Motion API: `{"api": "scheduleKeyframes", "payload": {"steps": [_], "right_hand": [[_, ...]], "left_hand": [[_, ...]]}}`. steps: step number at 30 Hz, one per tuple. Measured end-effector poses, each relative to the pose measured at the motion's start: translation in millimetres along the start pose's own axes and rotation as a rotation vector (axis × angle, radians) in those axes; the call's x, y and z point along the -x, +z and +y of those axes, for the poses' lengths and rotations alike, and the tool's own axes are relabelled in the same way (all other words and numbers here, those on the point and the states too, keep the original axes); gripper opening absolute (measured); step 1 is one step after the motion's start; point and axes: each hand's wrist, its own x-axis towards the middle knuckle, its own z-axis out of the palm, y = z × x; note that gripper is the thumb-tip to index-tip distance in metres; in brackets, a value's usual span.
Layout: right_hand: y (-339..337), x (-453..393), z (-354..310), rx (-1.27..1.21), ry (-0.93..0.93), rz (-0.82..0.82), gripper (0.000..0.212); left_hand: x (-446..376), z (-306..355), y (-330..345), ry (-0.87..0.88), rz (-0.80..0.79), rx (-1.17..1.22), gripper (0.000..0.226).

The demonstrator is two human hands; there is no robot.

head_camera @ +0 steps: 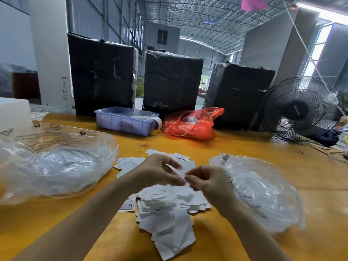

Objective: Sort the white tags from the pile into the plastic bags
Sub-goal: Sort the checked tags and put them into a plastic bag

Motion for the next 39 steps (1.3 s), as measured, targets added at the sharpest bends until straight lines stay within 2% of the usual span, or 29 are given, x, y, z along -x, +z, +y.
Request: {"api": "scheduleKeyframes", "payload": {"steps": [2, 4, 6, 8, 10, 12, 14, 17, 19, 21, 25, 30, 32, 36, 39], "right_hand": [[4, 1, 0, 0.023, -0.036, -0.033, 0.005], [5, 0, 3, 0.040, -0.052, 0.014, 0.009], [1, -2, 9, 0.275, -0.112, 0.026, 0.018], [-6, -2, 16, 0.542, -0.152, -0.146, 0.034], [-9, -3, 26, 0.701, -0.159, -0.320, 0.048], [-6, -5, 32, 0.820, -0.227, -0.368, 0.044], [-1, -6, 34, 0.735, -0.263, -0.247, 0.023], [-8, -11, 30, 0.180, -0.062, 0.056, 0.013], [-17, -12, 22, -0.292, 0.130, 0.068, 0.011], [-21, -12, 15, -0.536, 0.227, 0.016, 0.009], [-15, -9, 8, -0.575, 0.250, -0.032, 0.010], [-15, -7, 6, -0.516, 0.149, 0.039, 0.038], [-16, -7, 6, -0.462, 0.097, 0.069, 0.042], [-19, -7, 5, -0.461, 0.112, 0.015, 0.040], [-15, -3, 2, -0.248, 0.069, -0.047, 0.021]], "left_hand": [[-1, -1, 2, 0.048, 0.061, -0.050, 0.023], [-4, -2, 3, 0.073, 0.167, -0.055, 0.008], [-7, -5, 0, 0.047, 0.271, -0.018, 0.009], [-10, -10, -4, 0.012, 0.323, 0.057, 0.009], [-11, -13, -7, -0.014, 0.342, 0.107, 0.008], [-11, -15, -8, -0.029, 0.342, 0.130, 0.009], [-12, -17, -8, -0.032, 0.333, 0.155, 0.009], [-12, -17, -7, -0.030, 0.309, 0.219, 0.008], [-11, -17, -7, -0.042, 0.305, 0.263, 0.007], [-10, -15, -5, -0.060, 0.299, 0.312, 0.006], [-10, -11, -2, -0.085, 0.291, 0.346, 0.007], [-8, -8, 4, -0.081, 0.252, 0.337, 0.011], [-7, -7, 5, -0.077, 0.232, 0.359, 0.014], [-7, -6, 6, -0.073, 0.217, 0.373, 0.011], [-7, -5, 9, -0.073, 0.229, 0.347, 0.007]]}}
